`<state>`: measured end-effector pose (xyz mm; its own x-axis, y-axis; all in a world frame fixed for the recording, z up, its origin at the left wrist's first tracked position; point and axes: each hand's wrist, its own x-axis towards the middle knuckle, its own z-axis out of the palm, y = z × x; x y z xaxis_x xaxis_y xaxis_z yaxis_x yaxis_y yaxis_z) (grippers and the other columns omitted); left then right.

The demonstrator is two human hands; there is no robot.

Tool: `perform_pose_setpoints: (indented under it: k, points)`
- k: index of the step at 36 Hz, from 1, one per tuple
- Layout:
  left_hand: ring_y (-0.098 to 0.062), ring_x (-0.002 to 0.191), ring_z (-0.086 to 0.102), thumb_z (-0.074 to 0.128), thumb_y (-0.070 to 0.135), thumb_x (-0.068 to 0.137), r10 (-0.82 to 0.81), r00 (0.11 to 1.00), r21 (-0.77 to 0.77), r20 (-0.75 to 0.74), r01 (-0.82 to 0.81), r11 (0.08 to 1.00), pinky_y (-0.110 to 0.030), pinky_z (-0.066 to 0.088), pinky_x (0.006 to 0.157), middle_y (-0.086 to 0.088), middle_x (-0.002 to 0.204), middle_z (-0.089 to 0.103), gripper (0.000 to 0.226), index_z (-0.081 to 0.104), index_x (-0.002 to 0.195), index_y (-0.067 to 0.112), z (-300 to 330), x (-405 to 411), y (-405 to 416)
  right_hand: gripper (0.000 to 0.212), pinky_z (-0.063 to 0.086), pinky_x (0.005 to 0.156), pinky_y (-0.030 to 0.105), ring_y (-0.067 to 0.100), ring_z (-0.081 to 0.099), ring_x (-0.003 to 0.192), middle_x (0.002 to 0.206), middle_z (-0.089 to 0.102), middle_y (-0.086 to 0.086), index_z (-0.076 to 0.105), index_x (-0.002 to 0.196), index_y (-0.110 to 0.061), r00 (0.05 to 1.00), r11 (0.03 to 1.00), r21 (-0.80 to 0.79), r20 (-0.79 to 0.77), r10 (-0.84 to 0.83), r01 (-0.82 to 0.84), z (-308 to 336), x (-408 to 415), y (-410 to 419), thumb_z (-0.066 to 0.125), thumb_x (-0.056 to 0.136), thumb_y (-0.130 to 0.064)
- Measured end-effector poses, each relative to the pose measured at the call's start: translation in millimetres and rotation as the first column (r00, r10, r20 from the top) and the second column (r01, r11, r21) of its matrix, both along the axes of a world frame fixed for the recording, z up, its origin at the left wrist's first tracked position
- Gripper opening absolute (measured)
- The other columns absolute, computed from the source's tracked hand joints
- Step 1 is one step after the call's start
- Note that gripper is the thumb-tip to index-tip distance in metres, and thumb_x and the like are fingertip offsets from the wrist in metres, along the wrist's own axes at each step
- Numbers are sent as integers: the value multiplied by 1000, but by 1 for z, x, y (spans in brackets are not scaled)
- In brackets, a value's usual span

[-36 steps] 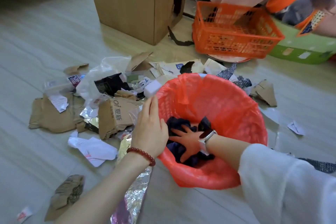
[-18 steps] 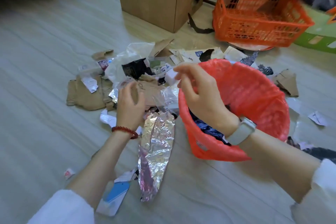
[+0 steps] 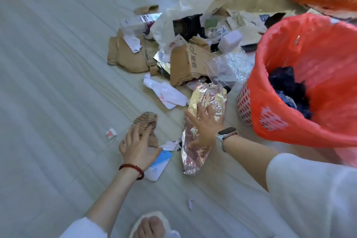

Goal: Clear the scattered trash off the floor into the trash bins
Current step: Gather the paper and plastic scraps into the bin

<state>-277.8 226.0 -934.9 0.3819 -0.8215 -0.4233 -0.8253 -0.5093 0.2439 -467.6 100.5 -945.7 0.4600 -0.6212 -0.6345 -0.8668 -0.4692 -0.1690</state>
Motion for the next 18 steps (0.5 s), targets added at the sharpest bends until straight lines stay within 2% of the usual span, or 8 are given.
perform_pose_setpoints:
  k: [3,5,8,10,12,13,16,18]
  points:
    - [-25,143,-2,61,58,74,33,999,41,-26,-32,999,-50,9,112,-4,156,-4,90,11,145,36,-5,1,-8,107,9,101,74,44,-22,138,152,-31,5,-9,145,-43,998,998,-27,-30,55,-56,-10,-3,5,66,71,-60]
    - [-25,143,-2,62,60,73,58,998,36,-31,-56,998,-50,9,112,-5,156,-3,92,12,145,34,-6,1,-13,95,15,102,71,46,-15,139,154,-22,8,4,146,-38,998,997,-43,-21,67,-68,-10,-5,10,66,75,-52]
    - [-23,142,9,66,52,74,108,991,-100,-83,-116,988,-47,14,111,-6,154,13,82,27,142,28,-6,-3,-20,76,29,100,60,43,6,137,153,6,8,29,137,-29,997,992,-110,37,64,-59,-6,-7,15,67,75,-50]
    - [-24,138,20,67,47,74,112,977,-233,-184,-154,960,-41,19,109,-6,149,28,75,38,138,22,-5,-9,-22,60,37,94,49,39,19,133,147,24,8,37,135,-21,994,986,-162,93,55,-39,-5,-11,19,63,82,-34]
    - [-25,134,28,67,48,72,66,937,-303,-342,-176,937,-34,23,108,-7,143,36,73,43,133,15,-2,-19,-21,46,44,83,41,34,33,123,136,41,7,44,129,-16,985,980,-190,173,-16,50,-5,-14,23,55,84,-12]
    - [-22,134,28,68,49,71,41,905,-305,-423,-185,934,-31,23,109,-6,142,35,74,43,133,16,0,-26,-20,43,45,79,40,32,40,118,130,47,8,45,125,-16,972,976,-178,218,-89,129,-3,-14,25,52,84,-7]
    - [-9,135,21,56,66,61,-59,853,-332,-518,-137,933,-27,18,112,1,146,28,89,36,137,23,7,-46,-15,33,47,70,39,33,58,94,105,64,11,44,122,-17,847,912,-57,398,-352,406,10,-12,25,51,90,-12]
    - [-4,136,11,51,70,58,-125,842,-350,-525,-80,933,-24,11,111,7,149,16,94,21,140,36,11,-56,-16,39,47,66,39,33,60,81,96,65,11,39,127,-20,779,897,34,481,-402,442,22,-9,25,52,91,-15]
